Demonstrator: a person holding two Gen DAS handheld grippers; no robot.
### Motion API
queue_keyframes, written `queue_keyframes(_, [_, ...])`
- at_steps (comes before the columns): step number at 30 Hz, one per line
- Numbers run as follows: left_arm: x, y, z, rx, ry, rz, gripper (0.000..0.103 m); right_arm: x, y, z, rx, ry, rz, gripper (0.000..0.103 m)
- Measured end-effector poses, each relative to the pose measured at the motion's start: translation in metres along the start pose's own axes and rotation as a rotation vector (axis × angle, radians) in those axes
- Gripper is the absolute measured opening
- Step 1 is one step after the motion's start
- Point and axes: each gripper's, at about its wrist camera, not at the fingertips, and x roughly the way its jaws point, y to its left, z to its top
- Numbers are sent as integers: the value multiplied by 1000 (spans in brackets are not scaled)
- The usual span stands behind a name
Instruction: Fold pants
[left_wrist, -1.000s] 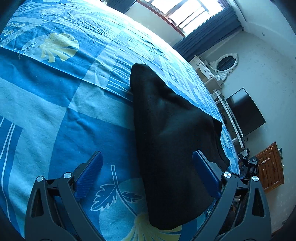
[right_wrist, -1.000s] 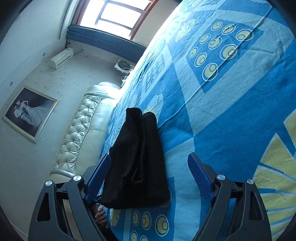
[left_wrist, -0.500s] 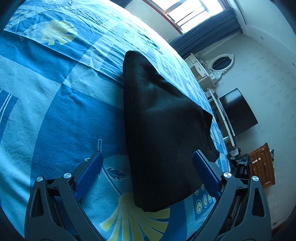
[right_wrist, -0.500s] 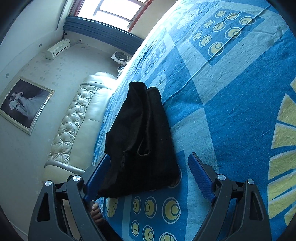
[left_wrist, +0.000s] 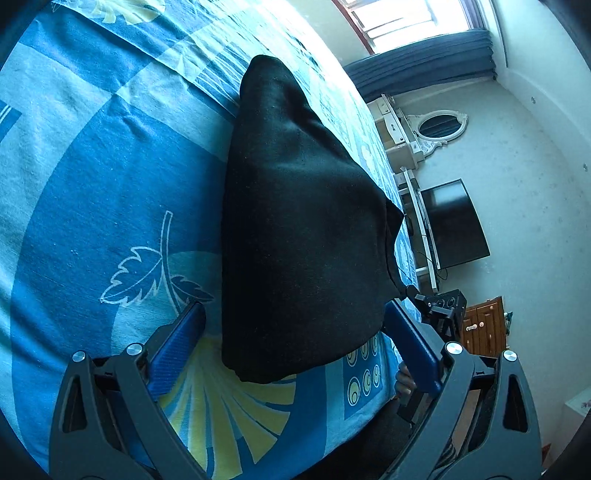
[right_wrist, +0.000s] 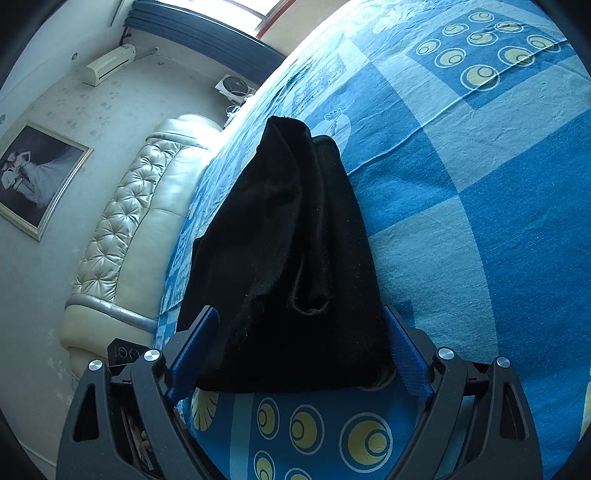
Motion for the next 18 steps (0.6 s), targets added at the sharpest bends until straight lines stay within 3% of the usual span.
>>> queue_keyframes(5, [9,1,5,-25,6,-17,92,-2,-10,-2,18,-22,-2,86])
queue_keyframes(7, [16,0,4,-18,33,30,61,5,-2,-3,-28,7,-29,88])
queue_keyframes(10, [16,3,4,-30,27,36,51,12,5,-3,-64,39,-88,81])
queue_keyframes(11, [15,3,3,-29,26,41,50,11,5,-2,-62,45,-95,74])
queue_keyframes(12, [15,1,3,-23,22,45,47,12,4,-2,-48,60,-80,53])
queue_keyframes(18, [9,-19,-3,73,-13,115,39,-2,2,-4,-9,45,-14,40])
